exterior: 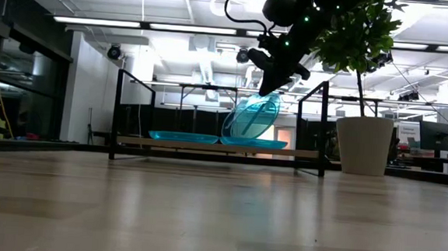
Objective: Place and stack plates onto a shelf
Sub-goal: Stack the blue plate on top of the blue plate on the shelf
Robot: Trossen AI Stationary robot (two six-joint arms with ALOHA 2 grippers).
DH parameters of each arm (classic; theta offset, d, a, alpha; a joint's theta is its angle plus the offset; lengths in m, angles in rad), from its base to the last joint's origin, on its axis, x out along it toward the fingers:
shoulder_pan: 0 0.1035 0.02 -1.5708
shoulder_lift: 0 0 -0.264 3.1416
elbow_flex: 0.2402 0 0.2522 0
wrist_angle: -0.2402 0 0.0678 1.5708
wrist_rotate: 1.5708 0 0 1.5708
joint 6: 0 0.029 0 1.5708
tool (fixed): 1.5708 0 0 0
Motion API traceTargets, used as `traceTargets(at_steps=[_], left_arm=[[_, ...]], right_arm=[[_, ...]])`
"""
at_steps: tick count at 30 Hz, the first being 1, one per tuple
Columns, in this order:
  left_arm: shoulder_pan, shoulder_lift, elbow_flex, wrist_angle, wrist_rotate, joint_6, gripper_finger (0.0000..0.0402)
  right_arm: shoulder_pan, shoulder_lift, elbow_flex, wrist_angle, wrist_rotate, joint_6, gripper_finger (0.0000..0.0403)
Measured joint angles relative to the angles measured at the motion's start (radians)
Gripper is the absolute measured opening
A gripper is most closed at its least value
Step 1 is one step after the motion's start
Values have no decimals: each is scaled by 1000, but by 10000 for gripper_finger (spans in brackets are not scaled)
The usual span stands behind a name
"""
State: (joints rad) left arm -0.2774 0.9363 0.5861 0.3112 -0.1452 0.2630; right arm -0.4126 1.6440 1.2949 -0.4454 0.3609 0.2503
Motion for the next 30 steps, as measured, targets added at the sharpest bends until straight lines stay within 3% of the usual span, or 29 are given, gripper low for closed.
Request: traceTargets(at_steps=[30], left_arm=[[0, 0, 0, 0, 0, -1, 138]], right_arm=[[0, 0, 0, -8, -39, 16, 0]])
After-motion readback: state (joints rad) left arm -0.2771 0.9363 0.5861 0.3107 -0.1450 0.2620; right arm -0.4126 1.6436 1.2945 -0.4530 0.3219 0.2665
